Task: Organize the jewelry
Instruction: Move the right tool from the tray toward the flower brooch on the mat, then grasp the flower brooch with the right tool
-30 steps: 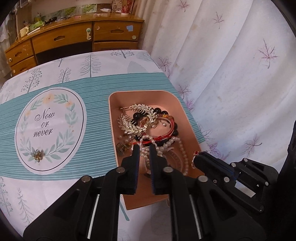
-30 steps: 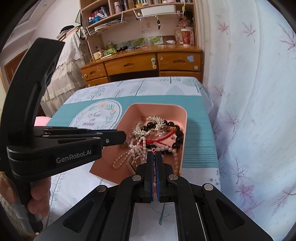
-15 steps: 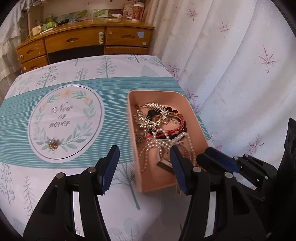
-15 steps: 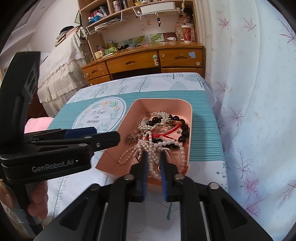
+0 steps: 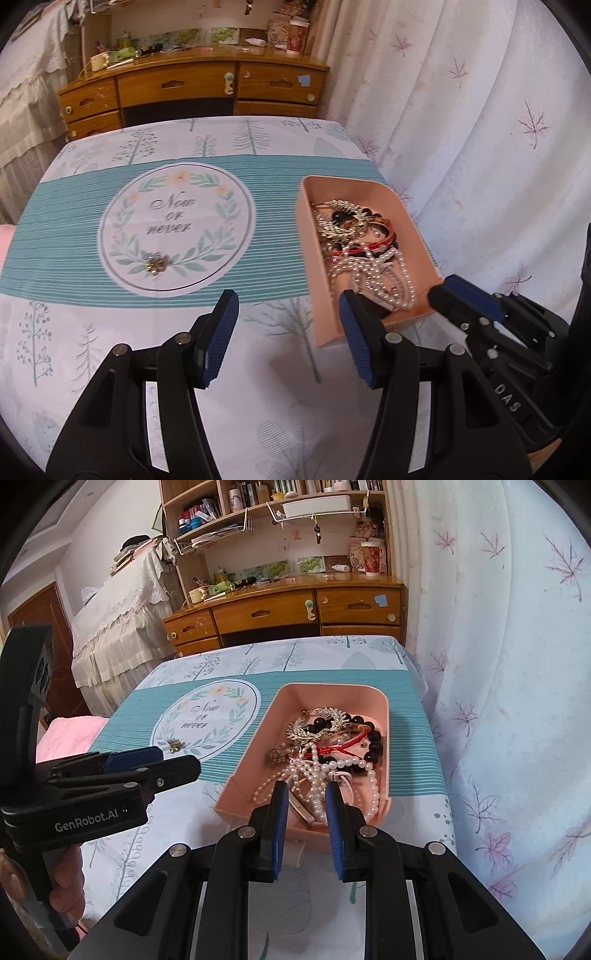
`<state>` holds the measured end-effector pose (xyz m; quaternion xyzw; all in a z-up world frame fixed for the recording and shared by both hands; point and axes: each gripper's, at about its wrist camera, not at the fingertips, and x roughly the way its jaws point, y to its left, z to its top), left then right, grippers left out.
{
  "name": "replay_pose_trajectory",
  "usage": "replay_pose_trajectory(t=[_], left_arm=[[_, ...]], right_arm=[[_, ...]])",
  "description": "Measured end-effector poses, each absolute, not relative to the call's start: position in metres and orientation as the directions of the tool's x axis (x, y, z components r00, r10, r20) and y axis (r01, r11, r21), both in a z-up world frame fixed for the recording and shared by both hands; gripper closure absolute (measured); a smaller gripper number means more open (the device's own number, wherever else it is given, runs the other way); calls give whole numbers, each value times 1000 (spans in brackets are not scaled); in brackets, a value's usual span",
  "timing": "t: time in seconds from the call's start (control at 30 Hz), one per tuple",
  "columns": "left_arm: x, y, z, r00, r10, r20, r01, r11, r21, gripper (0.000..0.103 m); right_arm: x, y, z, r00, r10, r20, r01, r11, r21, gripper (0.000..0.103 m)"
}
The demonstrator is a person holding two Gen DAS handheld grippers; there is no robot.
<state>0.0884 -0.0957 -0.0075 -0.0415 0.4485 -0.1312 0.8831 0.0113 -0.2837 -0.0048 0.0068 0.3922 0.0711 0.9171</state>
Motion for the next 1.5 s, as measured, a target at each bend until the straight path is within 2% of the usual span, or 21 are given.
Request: replay_pose_trajectory(t=[0.37,0.67,0.9,1.1,1.23,1.5], left_arm=[[69,-61,-3,595,-241,-767,154,971,-185,49],[63,-20,4,630,-195,-752,92,980,-177,49],[64,44,24,701,-69,-710,-44,989,-140,49],[75,103,32,705,43,-707,-175,978,-115,49],[87,128,30,679,88,-729,-230,968,-97,49],[123,134,-9,584,59,-809,-229,969,-95,49]], right_arm=[[-6,-244,14,698,158,-698,-191,981,31,82],[-2,-198,20,665,205,-718,-270,963,24,82],[36,-165,38,594,286,-752,-314,943,111,83],[88,-132,49,536,318,-782,-345,928,140,82],[128,-106,35,461,344,-818,-359,915,183,82],[190,-66,-44,253,334,-908,-316,916,249,82]])
